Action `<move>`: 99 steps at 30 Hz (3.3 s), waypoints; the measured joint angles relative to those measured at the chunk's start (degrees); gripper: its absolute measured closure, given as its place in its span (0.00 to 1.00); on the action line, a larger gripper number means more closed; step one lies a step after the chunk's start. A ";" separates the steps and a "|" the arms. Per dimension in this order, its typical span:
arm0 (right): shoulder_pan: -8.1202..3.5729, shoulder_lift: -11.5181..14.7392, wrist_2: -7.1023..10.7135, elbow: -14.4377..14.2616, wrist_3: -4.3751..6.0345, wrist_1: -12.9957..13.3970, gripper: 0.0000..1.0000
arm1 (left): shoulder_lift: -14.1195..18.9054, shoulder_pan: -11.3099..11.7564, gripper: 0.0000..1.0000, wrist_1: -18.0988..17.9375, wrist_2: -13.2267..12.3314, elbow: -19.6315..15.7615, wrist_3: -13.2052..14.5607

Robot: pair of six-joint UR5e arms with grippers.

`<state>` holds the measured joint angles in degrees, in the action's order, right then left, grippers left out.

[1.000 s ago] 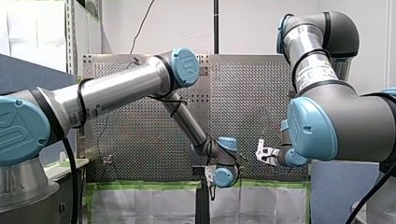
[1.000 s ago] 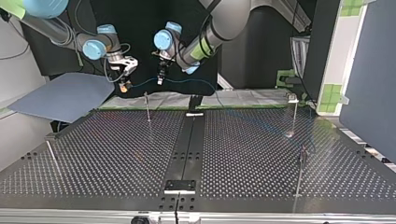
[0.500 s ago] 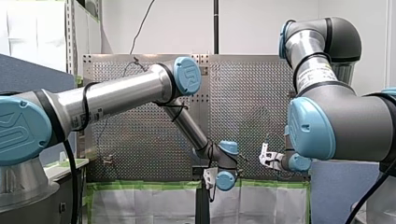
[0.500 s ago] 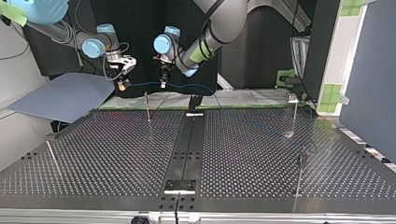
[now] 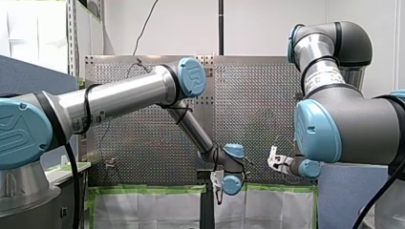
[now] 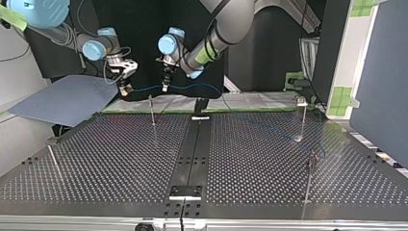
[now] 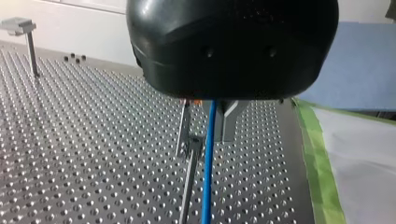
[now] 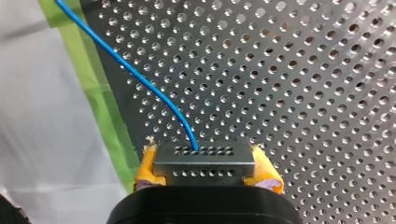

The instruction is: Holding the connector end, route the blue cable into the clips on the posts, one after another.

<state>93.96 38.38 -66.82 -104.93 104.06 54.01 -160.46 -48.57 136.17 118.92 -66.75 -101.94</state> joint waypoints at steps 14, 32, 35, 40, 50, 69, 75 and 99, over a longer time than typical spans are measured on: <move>-2.50 -0.09 3.33 1.94 1.15 -2.15 1.00 | -0.06 -0.02 1.00 -1.80 -0.27 1.74 2.85; -3.83 -0.10 3.32 2.17 1.06 -3.54 1.00 | -0.23 0.00 1.00 -2.39 -3.73 2.93 2.30; -4.00 -0.10 3.49 2.28 1.21 -3.61 1.00 | -0.28 -0.34 1.00 -2.17 -3.96 3.09 1.75; -4.21 -0.10 3.96 2.86 1.19 -3.81 1.00 | -0.72 -0.92 1.00 -1.71 -4.28 4.10 0.80; -4.57 -0.10 4.70 3.10 1.00 -4.32 1.00 | -1.80 -0.15 1.00 0.95 -3.05 5.66 -0.08; -2.64 -0.10 6.10 4.39 -0.78 -5.33 1.00 | -1.82 4.36 1.00 1.39 -6.42 5.79 -0.05; -2.52 -0.10 6.00 5.28 -0.72 -5.42 1.00 | -1.83 4.56 1.00 1.99 -8.07 6.82 -0.26; -2.83 -0.10 6.12 6.60 -0.29 -5.52 1.00 | -5.39 4.90 1.00 9.88 -8.67 14.48 -0.99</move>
<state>91.13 38.29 -60.71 -98.33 103.77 48.48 -165.85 -43.66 146.05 110.25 -52.26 -102.93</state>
